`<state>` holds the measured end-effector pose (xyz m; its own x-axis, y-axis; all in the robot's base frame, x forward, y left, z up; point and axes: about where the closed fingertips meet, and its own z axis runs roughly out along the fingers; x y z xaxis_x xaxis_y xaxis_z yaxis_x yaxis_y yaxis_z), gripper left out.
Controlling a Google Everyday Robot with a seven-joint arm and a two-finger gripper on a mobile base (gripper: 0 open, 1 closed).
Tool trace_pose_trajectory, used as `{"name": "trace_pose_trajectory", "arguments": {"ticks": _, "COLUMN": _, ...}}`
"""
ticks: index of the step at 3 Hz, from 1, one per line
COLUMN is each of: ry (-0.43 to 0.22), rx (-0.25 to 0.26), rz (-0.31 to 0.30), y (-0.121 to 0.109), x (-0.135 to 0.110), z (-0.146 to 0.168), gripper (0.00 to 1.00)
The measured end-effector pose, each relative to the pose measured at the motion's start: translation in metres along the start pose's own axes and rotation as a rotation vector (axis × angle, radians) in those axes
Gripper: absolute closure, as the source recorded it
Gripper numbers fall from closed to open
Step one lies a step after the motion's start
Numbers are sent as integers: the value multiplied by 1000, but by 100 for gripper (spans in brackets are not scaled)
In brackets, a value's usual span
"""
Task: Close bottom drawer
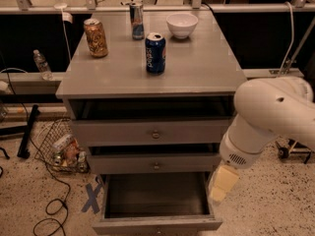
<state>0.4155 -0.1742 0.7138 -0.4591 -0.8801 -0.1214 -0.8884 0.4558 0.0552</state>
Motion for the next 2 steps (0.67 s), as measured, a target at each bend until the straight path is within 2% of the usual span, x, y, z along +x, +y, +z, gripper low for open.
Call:
{"name": "trace_pose_trajectory", "arguments": {"ticks": 1, "ry": 12, "rx": -107, "rz": -1, "y": 14, "x": -5, "z": 60, "gripper": 0}}
{"name": "trace_pose_trajectory", "arguments": {"ticks": 2, "ry": 12, "rx": -107, "rz": -1, "y": 14, "x": -5, "z": 60, "gripper": 0}}
